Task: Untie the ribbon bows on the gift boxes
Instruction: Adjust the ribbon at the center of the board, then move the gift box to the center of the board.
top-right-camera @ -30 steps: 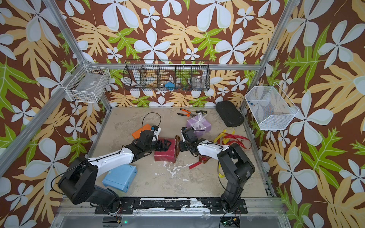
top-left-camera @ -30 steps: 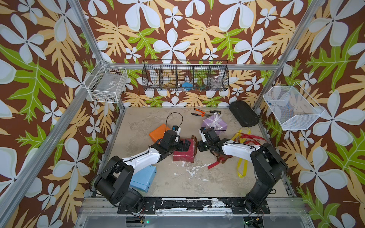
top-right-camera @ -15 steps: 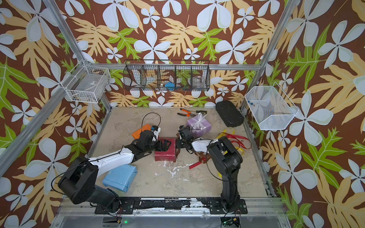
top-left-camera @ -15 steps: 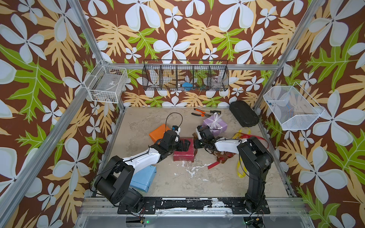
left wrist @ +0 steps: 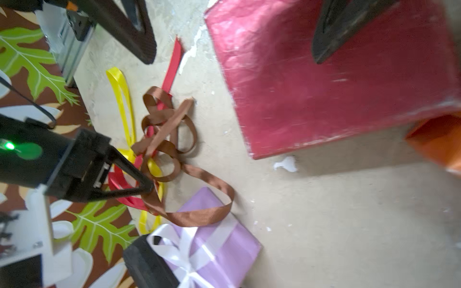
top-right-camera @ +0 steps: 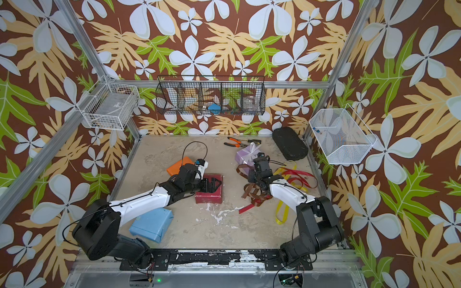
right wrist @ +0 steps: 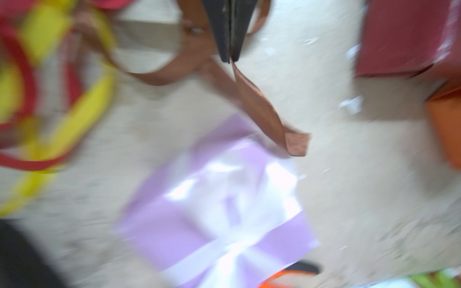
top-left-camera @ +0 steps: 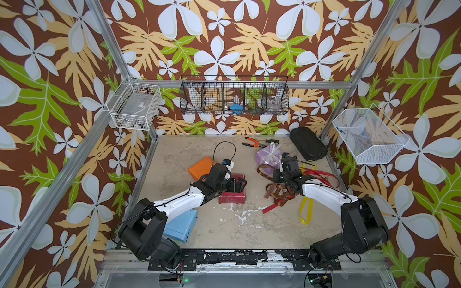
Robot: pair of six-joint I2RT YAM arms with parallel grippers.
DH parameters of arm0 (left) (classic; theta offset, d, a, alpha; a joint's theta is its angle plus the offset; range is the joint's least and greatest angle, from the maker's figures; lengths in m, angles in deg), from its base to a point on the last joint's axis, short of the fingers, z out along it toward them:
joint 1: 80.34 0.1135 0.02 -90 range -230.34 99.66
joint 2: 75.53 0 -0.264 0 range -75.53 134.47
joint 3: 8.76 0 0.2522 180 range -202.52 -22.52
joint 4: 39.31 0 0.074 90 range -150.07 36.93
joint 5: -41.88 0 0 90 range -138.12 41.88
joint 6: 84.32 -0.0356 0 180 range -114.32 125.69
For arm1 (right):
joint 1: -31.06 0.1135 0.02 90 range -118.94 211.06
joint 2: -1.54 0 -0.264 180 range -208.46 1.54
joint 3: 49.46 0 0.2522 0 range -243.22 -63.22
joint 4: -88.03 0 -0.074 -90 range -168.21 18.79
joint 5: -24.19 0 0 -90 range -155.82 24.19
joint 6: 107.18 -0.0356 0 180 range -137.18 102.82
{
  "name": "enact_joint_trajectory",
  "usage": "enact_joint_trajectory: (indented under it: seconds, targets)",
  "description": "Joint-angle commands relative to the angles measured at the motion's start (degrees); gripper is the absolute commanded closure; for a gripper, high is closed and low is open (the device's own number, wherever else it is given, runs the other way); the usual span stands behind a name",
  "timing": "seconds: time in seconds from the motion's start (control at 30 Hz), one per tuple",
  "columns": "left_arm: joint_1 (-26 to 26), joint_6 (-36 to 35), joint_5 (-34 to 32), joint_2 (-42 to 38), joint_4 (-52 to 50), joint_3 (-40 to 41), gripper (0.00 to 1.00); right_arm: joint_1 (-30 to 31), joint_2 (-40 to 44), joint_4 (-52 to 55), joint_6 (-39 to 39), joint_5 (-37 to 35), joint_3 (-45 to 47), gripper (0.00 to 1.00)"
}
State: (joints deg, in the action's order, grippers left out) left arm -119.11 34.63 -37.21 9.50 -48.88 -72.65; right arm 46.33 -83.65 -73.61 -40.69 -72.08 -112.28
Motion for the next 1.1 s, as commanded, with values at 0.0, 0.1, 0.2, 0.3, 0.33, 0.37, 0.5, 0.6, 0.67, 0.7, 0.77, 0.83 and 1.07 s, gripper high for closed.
enact_joint_trajectory:
  seconds: [0.0, 0.1, 0.2, 0.3, 0.33, 0.37, 0.5, 0.6, 0.67, 0.7, 0.77, 0.83, 1.07]
  targets:
    - [-3.7, 2.2, -1.0, 0.6, 0.2, -2.6, 0.0, -6.6, 2.0, 2.9, 1.0, -3.7, 1.2, 1.0]
    - [-7.7, 3.4, -2.3, 3.1, 2.5, -5.2, 0.0, -14.9, 3.6, 1.8, 0.0, -2.1, 2.4, 1.0]
    - [-11.0, 4.3, -3.1, 7.3, 5.4, -7.4, 0.0, -19.4, 2.7, 1.3, 0.9, -1.3, 1.2, 0.88]
    - [-13.2, 5.7, -2.7, 12.4, 7.4, -9.4, 0.0, -19.8, -0.2, 6.1, 2.5, -1.1, -4.3, 0.56]
    - [-13.8, 6.2, -3.1, 13.7, 8.4, -9.7, 0.0, -19.8, -0.4, 6.5, 2.6, 0.2, -5.1, 0.39]
    - [-14.2, 6.7, -3.6, 15.0, 9.6, -9.7, 0.0, -19.8, 0.0, 6.5, 2.5, 1.9, -5.4, 0.23]
    - [-14.5, 8.4, -6.1, 18.8, 12.2, -9.6, 0.0, -19.7, 4.4, 3.4, 1.7, 6.9, -3.5, 0.0]
    - [-14.5, 9.2, -8.7, 20.3, 14.5, -8.2, 0.0, -19.7, 6.7, 2.1, 1.6, 15.3, -2.9, 0.0]
    - [-14.4, 8.8, -10.9, 21.1, 14.7, -7.7, 0.0, -19.5, 6.6, 2.4, 1.1, 21.5, -3.9, 0.0]
    - [-14.1, 8.7, -11.6, 21.5, 14.4, -7.5, 0.0, -18.9, 6.4, 2.6, 1.0, 23.2, -4.4, 0.0]
    - [-12.9, 9.2, -10.8, 22.1, 14.3, -6.9, 0.0, -17.2, 5.6, 2.8, 1.7, 22.5, -5.5, 0.0]
    - [-11.4, 9.3, -10.4, 22.1, 14.4, -5.9, 0.0, -16.1, 3.9, 2.5, 2.6, 21.9, -7.0, 0.0]
    - [-5.6, 6.9, -13.3, 18.0, 13.5, -0.8, 0.0, -15.6, -6.6, -2.7, 4.0, 24.4, -13.0, 0.0]
